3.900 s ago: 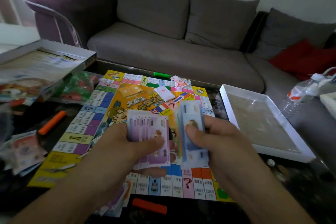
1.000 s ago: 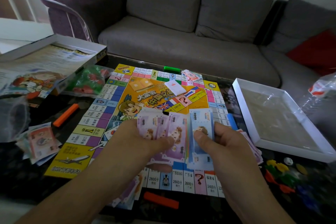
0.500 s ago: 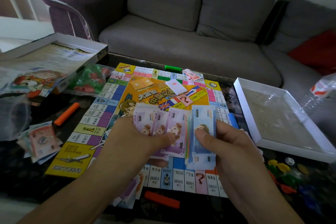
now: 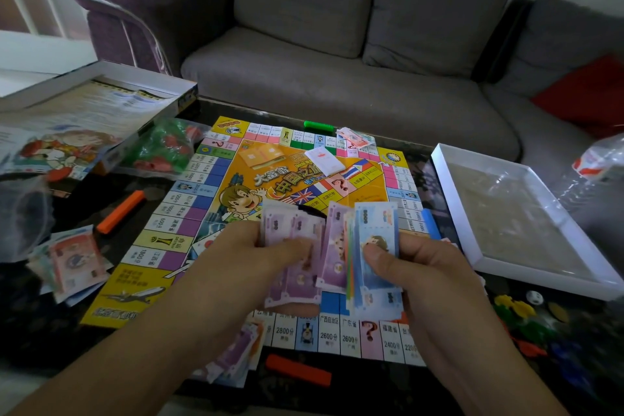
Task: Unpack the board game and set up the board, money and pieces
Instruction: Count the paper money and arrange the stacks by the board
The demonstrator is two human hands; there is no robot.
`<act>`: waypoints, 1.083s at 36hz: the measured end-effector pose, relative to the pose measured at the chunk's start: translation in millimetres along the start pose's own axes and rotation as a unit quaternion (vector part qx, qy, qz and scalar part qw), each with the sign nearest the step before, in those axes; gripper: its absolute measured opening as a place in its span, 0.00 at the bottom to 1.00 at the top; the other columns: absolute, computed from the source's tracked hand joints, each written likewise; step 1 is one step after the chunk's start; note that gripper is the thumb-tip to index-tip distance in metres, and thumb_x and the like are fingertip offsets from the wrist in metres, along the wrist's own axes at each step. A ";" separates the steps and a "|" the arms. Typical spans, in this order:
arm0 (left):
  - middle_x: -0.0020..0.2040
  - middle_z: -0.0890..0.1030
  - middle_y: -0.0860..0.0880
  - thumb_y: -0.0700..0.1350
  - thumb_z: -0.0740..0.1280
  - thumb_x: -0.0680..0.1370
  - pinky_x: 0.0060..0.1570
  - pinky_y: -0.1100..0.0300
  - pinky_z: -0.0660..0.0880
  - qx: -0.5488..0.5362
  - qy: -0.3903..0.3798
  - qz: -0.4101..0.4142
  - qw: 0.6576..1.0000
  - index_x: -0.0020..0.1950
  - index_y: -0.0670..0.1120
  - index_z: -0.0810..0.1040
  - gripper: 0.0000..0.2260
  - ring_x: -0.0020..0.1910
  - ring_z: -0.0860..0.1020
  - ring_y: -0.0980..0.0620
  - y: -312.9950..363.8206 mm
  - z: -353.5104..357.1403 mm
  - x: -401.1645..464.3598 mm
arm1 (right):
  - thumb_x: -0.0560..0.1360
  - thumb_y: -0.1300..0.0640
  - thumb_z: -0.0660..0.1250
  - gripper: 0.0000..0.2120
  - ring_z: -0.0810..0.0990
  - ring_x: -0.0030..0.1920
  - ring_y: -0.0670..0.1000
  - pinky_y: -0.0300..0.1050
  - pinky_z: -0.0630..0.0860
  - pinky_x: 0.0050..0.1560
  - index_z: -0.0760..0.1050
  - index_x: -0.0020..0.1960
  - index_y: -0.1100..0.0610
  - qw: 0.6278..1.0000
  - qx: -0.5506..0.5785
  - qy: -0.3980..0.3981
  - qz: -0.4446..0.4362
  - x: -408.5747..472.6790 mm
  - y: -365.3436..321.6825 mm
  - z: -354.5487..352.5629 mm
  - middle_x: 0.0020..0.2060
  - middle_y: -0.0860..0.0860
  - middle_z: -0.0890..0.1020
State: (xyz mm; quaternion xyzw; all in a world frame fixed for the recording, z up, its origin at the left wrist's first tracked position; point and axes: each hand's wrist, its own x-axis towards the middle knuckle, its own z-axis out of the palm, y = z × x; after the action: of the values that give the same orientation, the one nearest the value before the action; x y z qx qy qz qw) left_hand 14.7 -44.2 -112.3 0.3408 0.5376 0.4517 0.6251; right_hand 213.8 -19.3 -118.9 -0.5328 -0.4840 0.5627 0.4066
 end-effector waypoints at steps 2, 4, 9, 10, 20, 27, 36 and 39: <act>0.46 0.88 0.41 0.39 0.71 0.80 0.42 0.43 0.86 0.022 0.002 0.017 1.000 0.52 0.42 0.86 0.04 0.44 0.88 0.40 -0.4 -1.3 -0.1 | 0.70 0.51 0.73 0.10 0.89 0.50 0.58 0.63 0.83 0.57 0.90 0.49 0.50 1.000 -0.004 -0.003 -0.001 0.1 0.5 -0.5 0.50 0.50 0.89; 0.44 0.88 0.41 0.38 0.72 0.79 0.40 0.43 0.85 0.034 0.011 0.034 0.999 0.48 0.42 0.87 0.04 0.41 0.88 0.41 -1.7 -1.7 -0.8 | 0.72 0.53 0.73 0.09 0.88 0.50 0.58 0.65 0.82 0.58 0.89 0.50 0.46 1.000 -0.005 -0.007 -0.004 -0.2 1.0 0.5 0.50 0.51 0.89; 0.43 0.88 0.43 0.40 0.76 0.76 0.40 0.41 0.85 0.039 0.029 0.053 0.997 0.44 0.46 0.88 0.02 0.41 0.88 0.42 -4.4 -0.3 0.1 | 0.70 0.52 0.73 0.11 0.89 0.49 0.59 0.65 0.82 0.58 0.89 0.51 0.50 1.000 -0.010 -0.002 0.004 -0.6 0.5 0.5 0.49 0.52 0.89; 0.44 0.88 0.43 0.41 0.76 0.75 0.42 0.39 0.85 0.036 0.031 0.055 0.997 0.45 0.47 0.89 0.02 0.42 0.88 0.41 -4.9 -0.9 0.6 | 0.72 0.53 0.73 0.11 0.89 0.49 0.59 0.65 0.82 0.58 0.89 0.52 0.51 1.000 -0.013 0.001 0.006 -0.9 0.2 0.2 0.49 0.51 0.89; 0.44 0.88 0.42 0.40 0.75 0.76 0.45 0.37 0.84 0.035 0.007 0.065 0.997 0.46 0.49 0.88 0.05 0.42 0.88 0.40 -5.1 0.1 0.2 | 0.78 0.56 0.72 0.07 0.89 0.48 0.56 0.62 0.82 0.58 0.88 0.51 0.48 0.996 -0.091 -0.016 -0.001 -5.5 -0.3 5.9 0.47 0.49 0.90; 0.48 0.88 0.41 0.40 0.74 0.76 0.41 0.38 0.85 -0.003 -0.015 0.069 0.998 0.49 0.49 0.88 0.06 0.44 0.88 0.39 -4.6 -0.2 0.2 | 0.70 0.51 0.72 0.15 0.89 0.51 0.55 0.61 0.82 0.57 0.87 0.55 0.51 0.999 -0.026 -0.024 -0.002 -5.4 -1.8 5.4 0.50 0.50 0.89; 0.51 0.88 0.39 0.45 0.73 0.73 0.36 0.46 0.85 -0.077 -0.073 0.028 0.994 0.56 0.43 0.86 0.13 0.46 0.88 0.39 -2.8 -1.4 -3.5 | 0.71 0.56 0.70 0.14 0.88 0.52 0.60 0.59 0.83 0.53 0.88 0.54 0.50 0.997 0.061 -0.050 0.000 -2.2 -2.1 1.5 0.53 0.56 0.89; 0.51 0.87 0.38 0.45 0.72 0.73 0.35 0.47 0.85 -0.087 -0.081 0.016 0.993 0.53 0.43 0.88 0.11 0.45 0.88 0.40 -1.6 -1.2 -4.4 | 0.71 0.56 0.70 0.15 0.88 0.52 0.60 0.57 0.85 0.50 0.88 0.55 0.55 0.995 0.081 -0.052 0.003 -0.9 -1.7 0.7 0.53 0.57 0.88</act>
State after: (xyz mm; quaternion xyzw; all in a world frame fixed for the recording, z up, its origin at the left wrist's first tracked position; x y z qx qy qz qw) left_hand 13.8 -49.0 -112.4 0.3294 0.4384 0.4778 0.6864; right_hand 213.1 -19.9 -117.1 -0.4700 -0.4557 0.6280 0.4207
